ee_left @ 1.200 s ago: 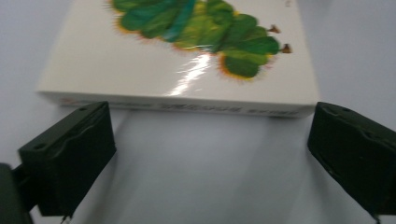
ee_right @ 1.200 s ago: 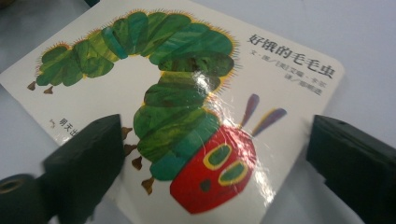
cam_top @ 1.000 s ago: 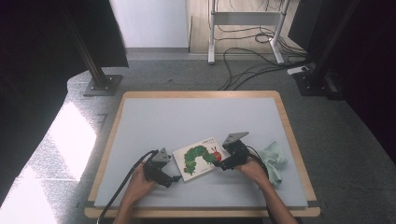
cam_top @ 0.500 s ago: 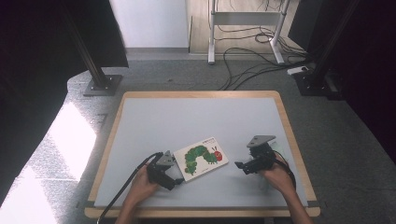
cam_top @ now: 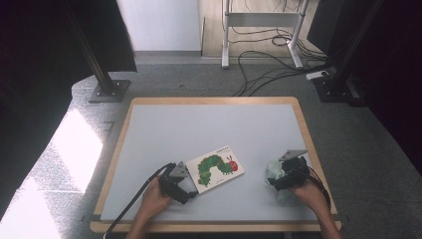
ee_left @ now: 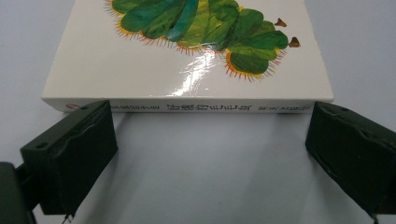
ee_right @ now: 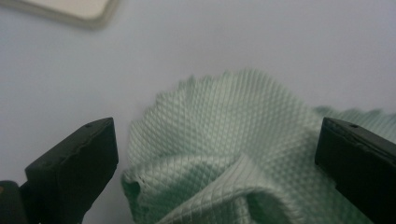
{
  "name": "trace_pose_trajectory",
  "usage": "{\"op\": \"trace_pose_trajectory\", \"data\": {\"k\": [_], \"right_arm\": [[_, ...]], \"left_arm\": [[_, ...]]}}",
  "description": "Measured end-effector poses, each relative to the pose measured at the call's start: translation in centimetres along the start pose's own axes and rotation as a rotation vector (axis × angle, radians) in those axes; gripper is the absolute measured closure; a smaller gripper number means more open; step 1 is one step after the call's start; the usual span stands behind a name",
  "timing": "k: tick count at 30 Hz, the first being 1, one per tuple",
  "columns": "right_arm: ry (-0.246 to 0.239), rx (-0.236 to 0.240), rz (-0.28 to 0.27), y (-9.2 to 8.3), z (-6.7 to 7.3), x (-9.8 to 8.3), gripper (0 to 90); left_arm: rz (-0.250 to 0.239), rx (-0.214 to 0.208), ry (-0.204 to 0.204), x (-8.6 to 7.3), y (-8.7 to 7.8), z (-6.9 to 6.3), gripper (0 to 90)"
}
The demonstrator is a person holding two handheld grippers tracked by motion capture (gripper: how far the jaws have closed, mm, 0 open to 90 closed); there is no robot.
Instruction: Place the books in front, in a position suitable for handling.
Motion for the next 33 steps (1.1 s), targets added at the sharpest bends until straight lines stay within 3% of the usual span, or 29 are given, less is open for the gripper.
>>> {"op": "trace_pose_trajectory", "data": {"k": [3, 5, 8, 9, 10, 11, 14, 16, 19, 27, 33], "right_arm": [[-0.006, -0.014, 0.045, 1.2, -0.3, -1.0, 5.9], [0.022, 0.031, 0.018, 1.2, -0.3, -1.2, 13.0], [0.058, 0.017, -0.028, 0.9, -0.7, -1.3, 23.3], [0.068, 0.010, -0.036, 0.7, -0.8, -1.4, 31.4], [0.077, 0.008, -0.041, 0.5, -1.0, -1.5, 45.3], [0.083, 0.026, -0.043, 0.3, -1.0, -1.6, 50.7], [0.100, 0.020, -0.049, 0.1, -1.2, -1.8, 67.2], [0.096, 0.018, -0.041, -0.1, -1.1, -1.8, 72.1], [0.081, 0.002, -0.043, -0.5, -0.8, -1.3, 76.1], [0.031, 0.067, -0.145, -2.5, 1.5, 2.5, 76.6], [-0.008, 0.095, -0.173, -2.8, 3.0, 5.1, 76.9]], "left_arm": [[0.000, 0.000, 0.000, 0.0, 0.0, 0.0, 1.6], [0.000, 0.001, 0.001, 0.0, 0.0, 0.0, 1.6], [-0.002, 0.001, -0.001, 0.0, 0.0, 0.0, 1.6], [-0.002, 0.001, -0.001, 0.0, 0.0, 0.0, 1.6], [-0.001, 0.002, -0.001, 0.0, 0.0, 0.0, 1.6], [-0.001, 0.002, -0.002, 0.0, 0.0, 0.0, 1.6], [0.000, 0.002, -0.001, 0.0, 0.0, 0.0, 1.6], [0.000, 0.002, -0.001, 0.0, 0.0, 0.0, 1.6], [0.000, 0.002, -0.001, 0.0, 0.0, 0.0, 1.5], [0.001, 0.003, -0.004, 0.0, 0.0, 0.0, 1.5], [0.000, 0.002, -0.005, 0.0, 0.0, 0.0, 1.5]]}}
Point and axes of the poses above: each handheld gripper's, and its own axes: y roughly forward along the jaws, x roughly out of its top, z roughly to its left, the point moved 9 cm from there along y, roughly forward along the jaws, and after that the axes turned 9 degrees about z, right-handed, at the moved point
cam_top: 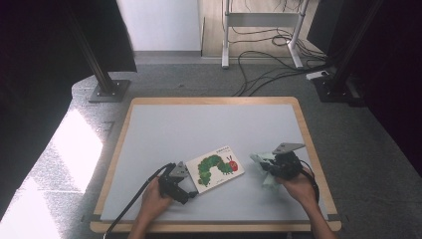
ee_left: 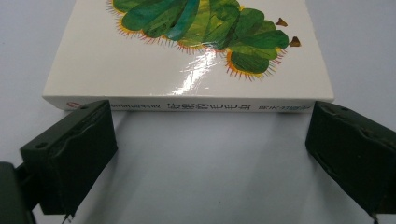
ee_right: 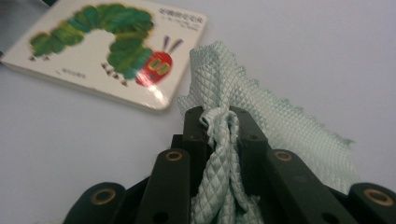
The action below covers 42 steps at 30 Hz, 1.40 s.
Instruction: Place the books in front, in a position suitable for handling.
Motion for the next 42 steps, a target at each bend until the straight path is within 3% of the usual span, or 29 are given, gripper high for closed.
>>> {"op": "trace_pose_trajectory", "data": {"k": [1, 5, 6, 9, 11, 18, 26, 38, 42], "right_arm": [[-0.012, 0.028, -0.012, 0.5, 0.7, 1.1, 77.0], [-0.021, 0.053, -0.023, 1.1, 1.4, 2.1, 76.9], [-0.039, 0.080, -0.024, 1.9, 2.3, 3.1, 76.9], [-0.066, 0.093, -0.015, 3.0, 3.2, 3.7, 77.0], [-0.080, 0.089, 0.008, 4.2, 3.7, 3.6, 77.0], [-0.099, 0.054, 0.068, 7.0, 3.5, 2.0, 77.6], [-0.133, 0.064, 0.083, 6.8, 4.4, 1.6, 77.9], [-0.198, 0.143, 0.079, 7.8, 8.3, 2.9, 77.8], [-0.208, 0.194, 0.068, 8.1, 9.8, 3.3, 77.9]], "left_arm": [[0.001, 0.001, 0.000, 0.0, 0.0, 0.0, 1.5], [0.001, 0.001, 0.000, 0.0, 0.0, 0.0, 1.5], [0.000, 0.002, -0.001, 0.0, 0.0, 0.0, 1.5], [0.000, 0.002, -0.001, 0.0, 0.0, 0.0, 1.5], [-0.001, 0.003, -0.002, 0.0, 0.0, 0.0, 1.6], [-0.002, 0.003, -0.003, 0.0, 0.0, 0.0, 1.6], [-0.005, 0.003, -0.014, -0.1, -0.1, 0.0, 2.2], [-0.018, 0.006, -0.029, -1.4, -1.1, 0.3, 6.6], [-0.021, 0.006, -0.029, -1.8, -1.4, 0.4, 7.9]]}}
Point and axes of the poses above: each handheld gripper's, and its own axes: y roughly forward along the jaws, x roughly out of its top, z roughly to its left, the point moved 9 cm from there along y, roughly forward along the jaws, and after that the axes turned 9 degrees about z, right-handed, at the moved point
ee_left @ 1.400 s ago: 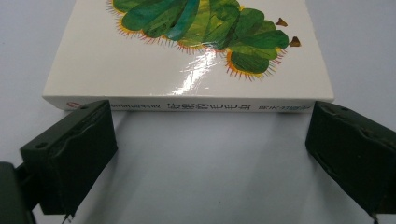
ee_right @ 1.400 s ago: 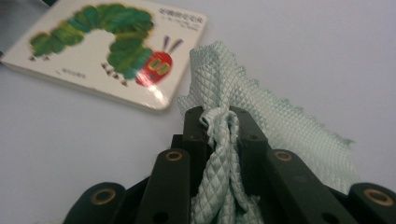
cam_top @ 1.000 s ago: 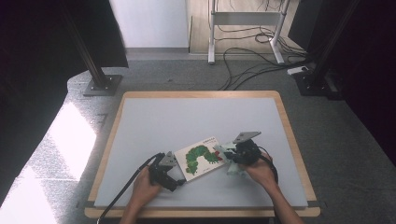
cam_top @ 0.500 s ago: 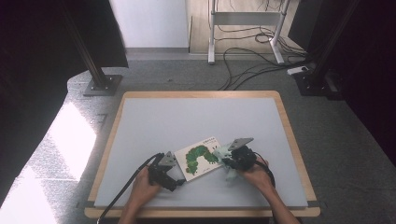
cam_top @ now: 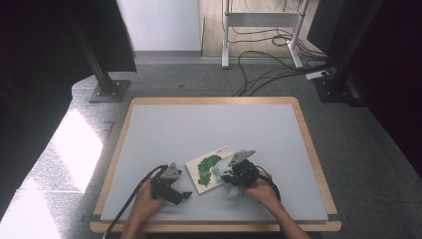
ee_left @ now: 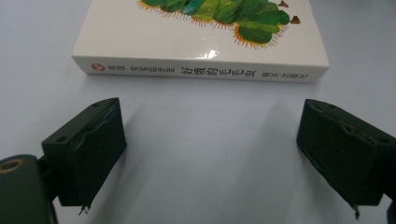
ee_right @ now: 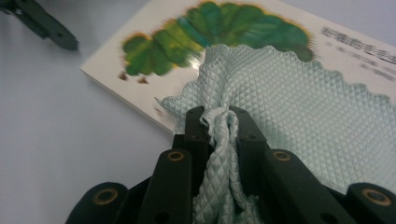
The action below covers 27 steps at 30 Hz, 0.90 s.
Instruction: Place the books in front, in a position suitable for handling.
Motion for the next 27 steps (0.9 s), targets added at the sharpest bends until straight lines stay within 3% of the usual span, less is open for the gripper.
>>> {"op": "trace_pose_trajectory", "data": {"k": [6, 12, 19, 27], "right_arm": [[-0.047, 0.041, -0.001, 1.0, 2.1, 1.4, 77.9], [-0.078, 0.078, 0.000, 1.8, 3.9, 2.5, 77.8], [-0.136, 0.115, 0.005, 2.6, 6.0, 3.6, 77.8], [-0.146, 0.124, -0.001, 3.6, 6.6, 5.0, 77.9]], "left_arm": [[0.003, 0.012, -0.015, -0.9, -0.6, 0.3, 7.7], [0.023, 0.054, -0.069, -2.0, -1.1, 1.1, 0.0], [0.023, 0.059, -0.079, -2.6, -1.5, 1.5, 0.0], [0.024, 0.058, -0.081, -2.9, -1.7, 1.6, 0.0]]}}
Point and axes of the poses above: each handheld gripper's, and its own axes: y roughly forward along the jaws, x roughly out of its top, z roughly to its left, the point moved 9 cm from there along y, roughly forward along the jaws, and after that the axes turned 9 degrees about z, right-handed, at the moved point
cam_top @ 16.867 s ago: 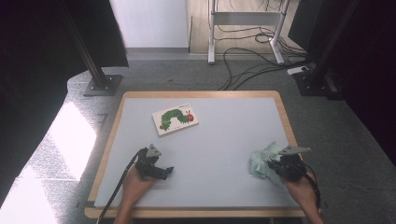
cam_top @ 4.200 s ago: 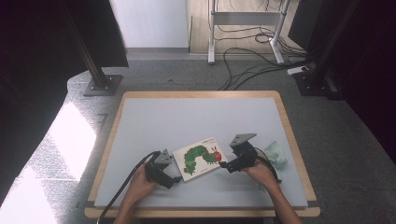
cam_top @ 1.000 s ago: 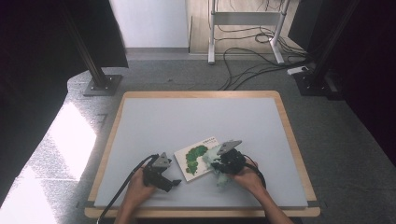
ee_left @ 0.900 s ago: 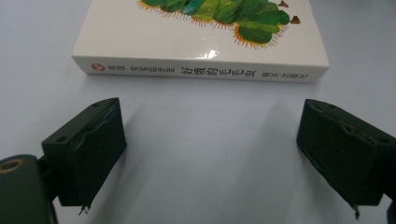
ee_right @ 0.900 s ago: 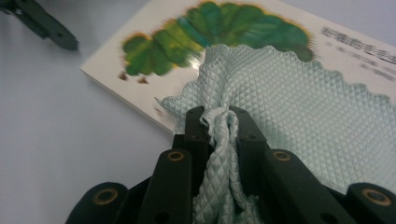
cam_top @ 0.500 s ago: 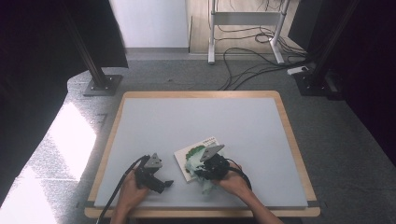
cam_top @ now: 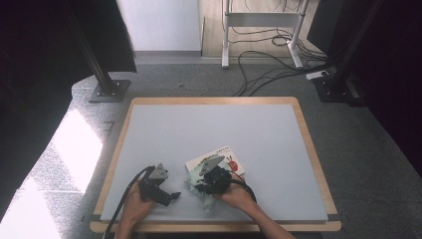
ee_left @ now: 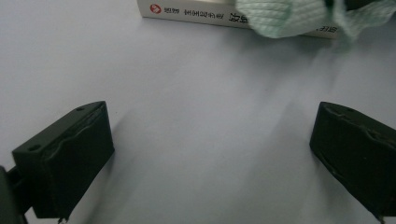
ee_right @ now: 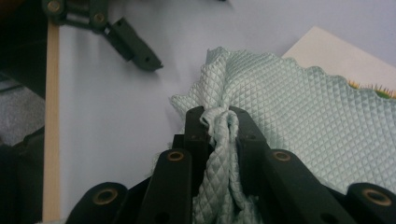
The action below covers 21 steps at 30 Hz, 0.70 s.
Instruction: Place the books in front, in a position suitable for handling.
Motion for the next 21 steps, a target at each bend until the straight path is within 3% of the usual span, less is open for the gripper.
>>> {"op": "trace_pose_trajectory", "data": {"k": [9, 15, 21], "right_arm": [[0.015, -0.038, -0.003, 0.9, -1.6, 1.5, 78.0], [0.043, -0.047, -0.014, 0.3, -2.4, 0.7, 78.3], [0.086, -0.078, -0.009, -1.0, -4.1, -1.0, 78.4]], "left_arm": [[-0.001, -0.002, -0.002, 0.0, 0.0, 0.0, 0.0], [-0.001, -0.003, -0.002, 0.0, 0.0, 0.0, 0.0], [-0.003, -0.003, -0.003, 0.0, 0.0, 0.0, 0.0]]}}
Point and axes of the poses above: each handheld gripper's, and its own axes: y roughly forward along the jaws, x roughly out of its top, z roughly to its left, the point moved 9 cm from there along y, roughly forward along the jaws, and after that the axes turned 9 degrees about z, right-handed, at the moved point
